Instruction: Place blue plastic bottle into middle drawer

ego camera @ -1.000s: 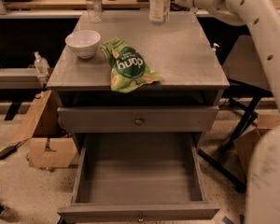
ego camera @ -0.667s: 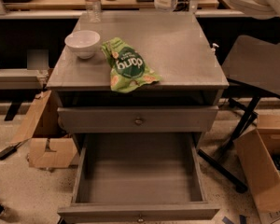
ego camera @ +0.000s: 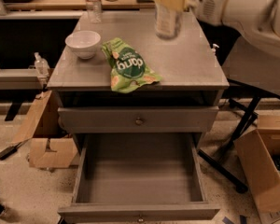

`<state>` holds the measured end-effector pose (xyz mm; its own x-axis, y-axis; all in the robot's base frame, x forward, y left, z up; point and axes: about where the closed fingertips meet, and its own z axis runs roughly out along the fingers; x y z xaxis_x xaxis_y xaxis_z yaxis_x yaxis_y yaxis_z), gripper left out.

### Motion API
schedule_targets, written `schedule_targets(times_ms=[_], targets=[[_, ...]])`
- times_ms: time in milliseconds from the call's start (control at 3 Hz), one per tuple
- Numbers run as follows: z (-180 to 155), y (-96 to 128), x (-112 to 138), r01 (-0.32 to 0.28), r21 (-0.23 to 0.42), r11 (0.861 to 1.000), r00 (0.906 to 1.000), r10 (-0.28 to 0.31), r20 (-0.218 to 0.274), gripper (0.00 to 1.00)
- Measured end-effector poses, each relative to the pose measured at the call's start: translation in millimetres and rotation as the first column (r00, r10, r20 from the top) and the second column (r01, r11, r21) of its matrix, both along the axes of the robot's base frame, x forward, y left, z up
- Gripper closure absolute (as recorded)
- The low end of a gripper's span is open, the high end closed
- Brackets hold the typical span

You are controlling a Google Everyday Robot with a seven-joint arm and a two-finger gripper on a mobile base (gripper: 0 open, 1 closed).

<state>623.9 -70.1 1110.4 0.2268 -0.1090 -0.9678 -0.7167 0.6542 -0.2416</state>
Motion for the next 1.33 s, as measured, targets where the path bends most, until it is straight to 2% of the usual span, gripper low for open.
schedule_targets(times_ms=[333,667,1000,1333], targets=[[-91,-17,-37,-0.033,-0.089,0.996,0.9944,0.024,-0.103,1.00],[-116,-15,-47,-0.048,-0.107,0.993,0.9894,0.032,-0.142,1.00],[-110,-14,-45,-0.046,-0.104,0.994,0.9906,0.032,-0.133,1.00],[-126,-3,-44,-0.075,-0.096,0.993,0.9898,0.062,-0.128,1.00]])
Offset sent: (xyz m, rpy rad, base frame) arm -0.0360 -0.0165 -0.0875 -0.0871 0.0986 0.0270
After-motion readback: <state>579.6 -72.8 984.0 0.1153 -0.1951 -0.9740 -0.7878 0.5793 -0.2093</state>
